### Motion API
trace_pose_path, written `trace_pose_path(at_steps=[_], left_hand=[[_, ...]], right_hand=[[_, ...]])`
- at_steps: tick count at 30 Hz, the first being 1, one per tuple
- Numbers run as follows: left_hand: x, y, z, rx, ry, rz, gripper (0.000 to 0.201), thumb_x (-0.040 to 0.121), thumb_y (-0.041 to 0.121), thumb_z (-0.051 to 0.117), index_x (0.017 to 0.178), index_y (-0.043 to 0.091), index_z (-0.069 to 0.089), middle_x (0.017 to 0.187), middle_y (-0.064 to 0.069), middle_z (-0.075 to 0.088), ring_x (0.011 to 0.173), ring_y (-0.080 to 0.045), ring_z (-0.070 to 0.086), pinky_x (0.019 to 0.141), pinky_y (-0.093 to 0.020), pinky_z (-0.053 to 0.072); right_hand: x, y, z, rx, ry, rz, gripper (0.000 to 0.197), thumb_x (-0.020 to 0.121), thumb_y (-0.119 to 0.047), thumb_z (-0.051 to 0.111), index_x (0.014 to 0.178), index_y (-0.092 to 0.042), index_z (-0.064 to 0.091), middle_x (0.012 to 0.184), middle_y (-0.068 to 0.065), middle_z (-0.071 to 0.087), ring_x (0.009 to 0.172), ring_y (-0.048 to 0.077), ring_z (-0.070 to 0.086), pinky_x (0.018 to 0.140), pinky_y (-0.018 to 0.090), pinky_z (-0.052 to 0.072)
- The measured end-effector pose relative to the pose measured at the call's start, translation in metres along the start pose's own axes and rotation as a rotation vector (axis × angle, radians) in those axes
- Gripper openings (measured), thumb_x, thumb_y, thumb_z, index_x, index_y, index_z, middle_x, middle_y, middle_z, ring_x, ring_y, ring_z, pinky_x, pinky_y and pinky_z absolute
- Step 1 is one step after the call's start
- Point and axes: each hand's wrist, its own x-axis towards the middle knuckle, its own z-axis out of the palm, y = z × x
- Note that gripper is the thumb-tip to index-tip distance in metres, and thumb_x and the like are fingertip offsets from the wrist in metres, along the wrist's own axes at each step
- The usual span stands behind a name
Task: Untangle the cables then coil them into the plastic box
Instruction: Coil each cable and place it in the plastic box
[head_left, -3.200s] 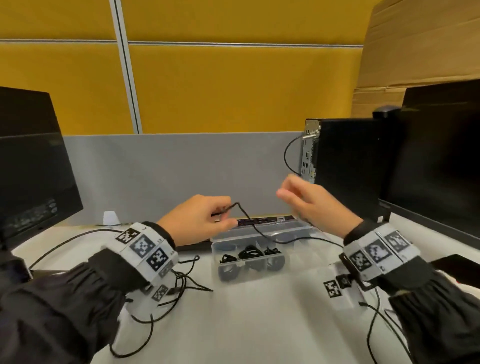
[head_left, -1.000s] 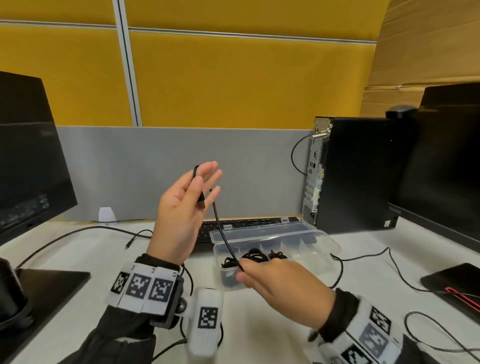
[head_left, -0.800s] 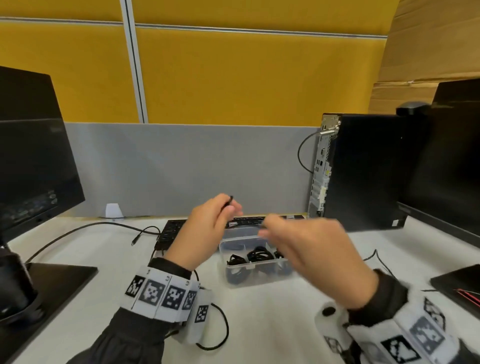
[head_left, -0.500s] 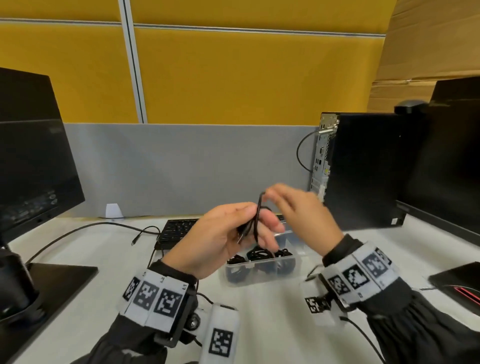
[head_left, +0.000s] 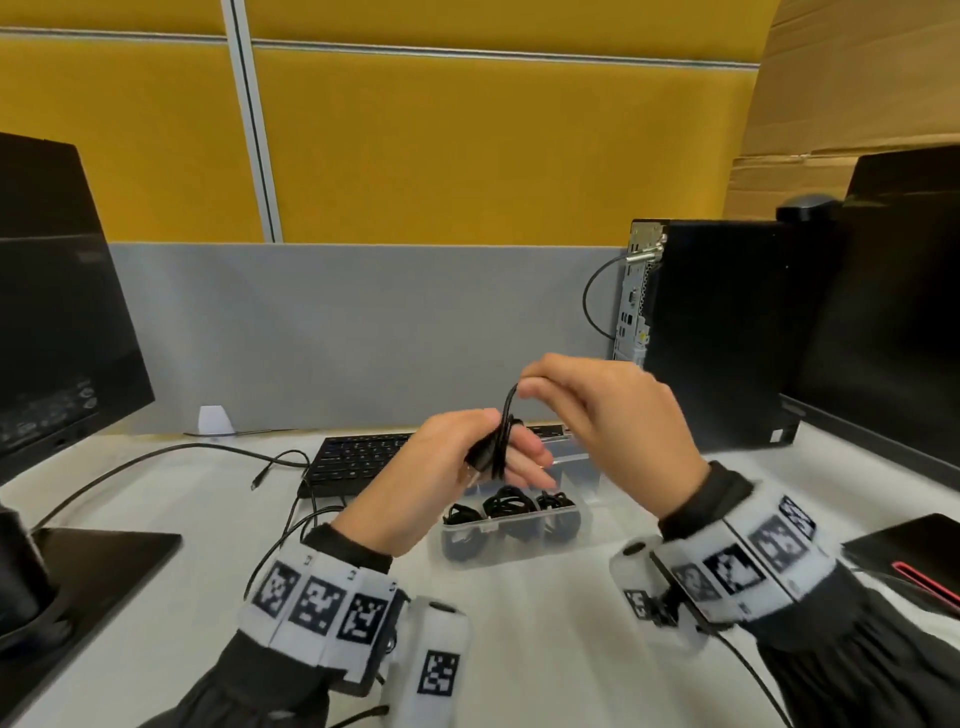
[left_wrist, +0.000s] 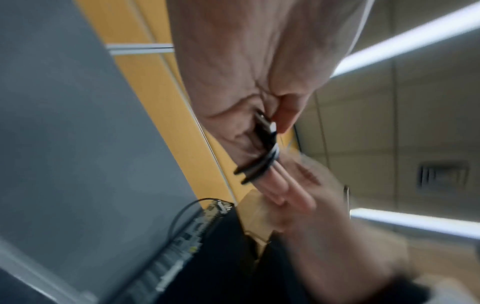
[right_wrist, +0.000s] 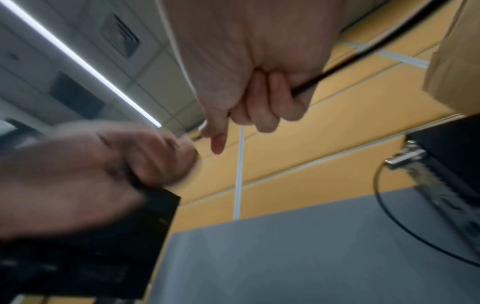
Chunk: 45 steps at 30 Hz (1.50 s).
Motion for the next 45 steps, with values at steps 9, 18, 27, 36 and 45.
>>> trace_pose_path(at_steps=[9, 18, 27, 36, 45], left_hand=[[0.009, -0.006, -0.010, -0.087, 0.271, 0.240, 0.029, 0.099, 0.007, 0.033, 0.099, 0.006, 0.062, 0.095, -0.003, 0.073, 0.096, -0.017, 0.068, 0.083, -0.023, 0.051], [0.009, -0.018, 0.003, 0.463, 0.291, 0.169, 0.037, 0.100, 0.022, 0.035, 0.085, 0.007, 0.065, 0.068, -0.004, 0.071, 0.068, -0.010, 0.064, 0.071, -0.020, 0.047], [0.008, 0.003, 0.002, -0.304, 0.302, 0.259, 0.031, 0.097, 0.017, 0.039, 0.090, 0.001, 0.063, 0.083, -0.005, 0.073, 0.077, -0.011, 0.067, 0.072, -0.019, 0.052], [0.010, -0.011, -0.009, 0.535, 0.514, 0.306, 0.021, 0.093, 0.025, 0.052, 0.086, 0.015, 0.069, 0.077, 0.007, 0.072, 0.075, -0.002, 0.065, 0.072, -0.016, 0.047], [0.002, -0.014, -0.017, 1.015, 0.058, 0.091, 0.008, 0.087, 0.019, 0.055, 0.092, 0.015, 0.058, 0.087, 0.005, 0.062, 0.080, -0.006, 0.057, 0.070, -0.021, 0.046]], right_hand=[[-0.037, -0.005, 0.030, 0.406, -0.714, 0.012, 0.031, 0.100, -0.040, 0.029, 0.102, -0.023, 0.056, 0.092, -0.012, 0.060, 0.088, 0.006, 0.057, 0.085, 0.030, 0.045], [-0.007, -0.007, -0.009, 0.140, -0.095, -0.077, 0.036, 0.087, -0.056, 0.029, 0.087, -0.031, 0.055, 0.065, -0.013, 0.061, 0.057, 0.005, 0.053, 0.057, 0.037, 0.049], [-0.015, 0.008, 0.035, 0.367, -0.668, 0.103, 0.026, 0.102, -0.034, 0.030, 0.105, -0.025, 0.054, 0.102, -0.007, 0.060, 0.095, 0.012, 0.056, 0.089, 0.032, 0.045], [-0.032, -0.016, 0.019, 0.502, -0.784, 0.096, 0.024, 0.102, -0.023, 0.035, 0.083, -0.021, 0.050, 0.066, -0.013, 0.044, 0.054, 0.000, 0.044, 0.057, 0.012, 0.035], [-0.005, -0.004, 0.002, 0.560, -0.474, 0.259, 0.025, 0.098, -0.020, 0.044, 0.079, -0.017, 0.058, 0.052, -0.012, 0.042, 0.046, 0.002, 0.035, 0.050, 0.018, 0.031]])
